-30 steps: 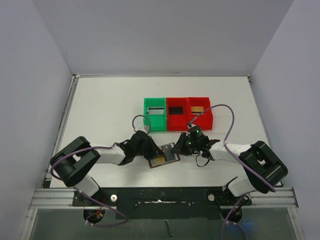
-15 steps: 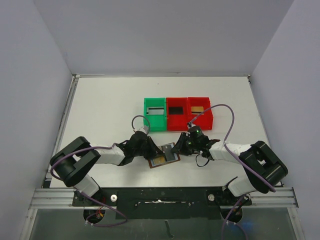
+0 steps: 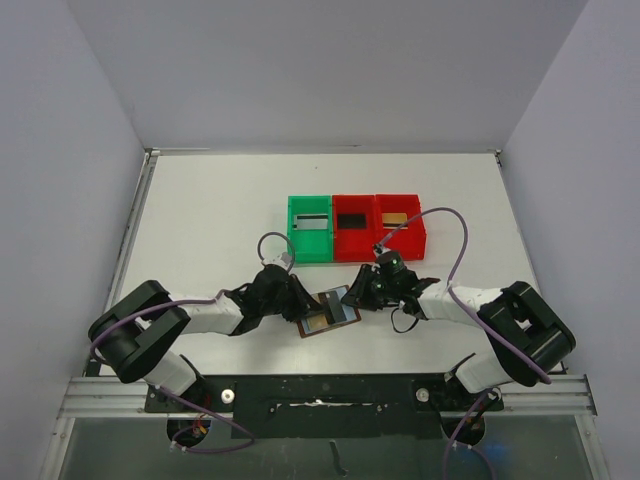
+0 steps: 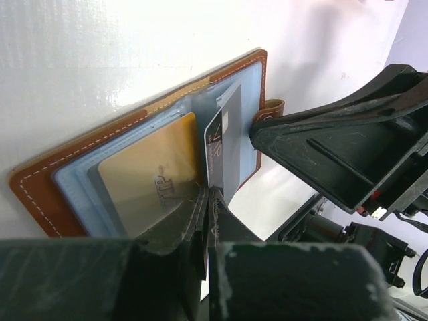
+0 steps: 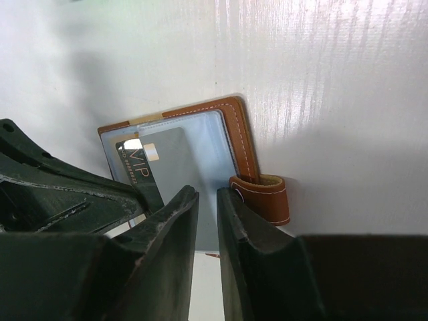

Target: Take the credit cards out of the card holder

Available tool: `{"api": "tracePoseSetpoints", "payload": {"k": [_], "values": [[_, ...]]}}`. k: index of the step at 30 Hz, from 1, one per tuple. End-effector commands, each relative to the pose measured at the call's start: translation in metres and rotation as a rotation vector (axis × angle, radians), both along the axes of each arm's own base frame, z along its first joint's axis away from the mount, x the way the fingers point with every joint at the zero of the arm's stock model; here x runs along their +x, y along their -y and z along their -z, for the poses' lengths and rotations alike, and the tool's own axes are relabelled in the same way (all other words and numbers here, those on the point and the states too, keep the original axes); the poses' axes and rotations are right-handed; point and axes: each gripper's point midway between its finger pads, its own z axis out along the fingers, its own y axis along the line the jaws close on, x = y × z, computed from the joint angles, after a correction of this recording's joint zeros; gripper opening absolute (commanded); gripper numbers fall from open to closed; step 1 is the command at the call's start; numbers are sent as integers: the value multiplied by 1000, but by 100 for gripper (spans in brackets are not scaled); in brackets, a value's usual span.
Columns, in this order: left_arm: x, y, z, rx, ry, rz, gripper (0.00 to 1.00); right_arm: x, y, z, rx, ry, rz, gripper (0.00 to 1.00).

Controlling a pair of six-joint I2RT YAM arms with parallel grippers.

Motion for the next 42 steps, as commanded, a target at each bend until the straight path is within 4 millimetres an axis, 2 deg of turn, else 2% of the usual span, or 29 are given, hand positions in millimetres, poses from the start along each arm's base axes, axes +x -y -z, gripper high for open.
{"api": "tracePoseSetpoints", "payload": {"k": [1, 7, 10, 12, 15, 21, 23, 29, 35, 37, 38, 40, 42], "values": [[4, 5, -13, -33, 30, 11, 0, -5, 4, 7, -46, -12, -50, 24], [5, 5, -14, -31, 36, 15, 0, 12, -12, -39, 13, 119, -120, 28], [4, 5, -13, -29, 35, 14, 0, 15, -21, -49, 18, 146, -154, 28], [5, 5, -13, -29, 36, 13, 0, 16, -25, -46, 4, 140, -163, 28], [5, 6, -15, -31, 41, 15, 0, 13, -22, -26, -46, 84, -151, 28], [6, 7, -17, -45, 51, 16, 0, -6, -17, 9, -112, -27, -154, 23], [7, 9, -20, -57, 58, 21, 0, -11, -18, 13, -99, -40, -150, 22], [7, 19, -28, -126, 72, 48, 20, -15, -15, 17, -100, -60, -126, 21], [8, 23, -24, -147, 54, 48, 24, -13, -15, 14, -91, -49, -120, 21], [9, 22, -20, -124, 46, 42, 22, -13, -14, 13, -91, -49, -119, 20], [9, 20, -18, -110, 41, 38, 18, -13, -13, 13, -92, -48, -115, 20], [10, 16, -16, -79, 41, 24, 2, -12, -11, 13, -93, -46, -105, 20], [9, 8, -14, -38, 39, 13, 0, -10, -7, 12, -94, -41, -89, 20]]}}
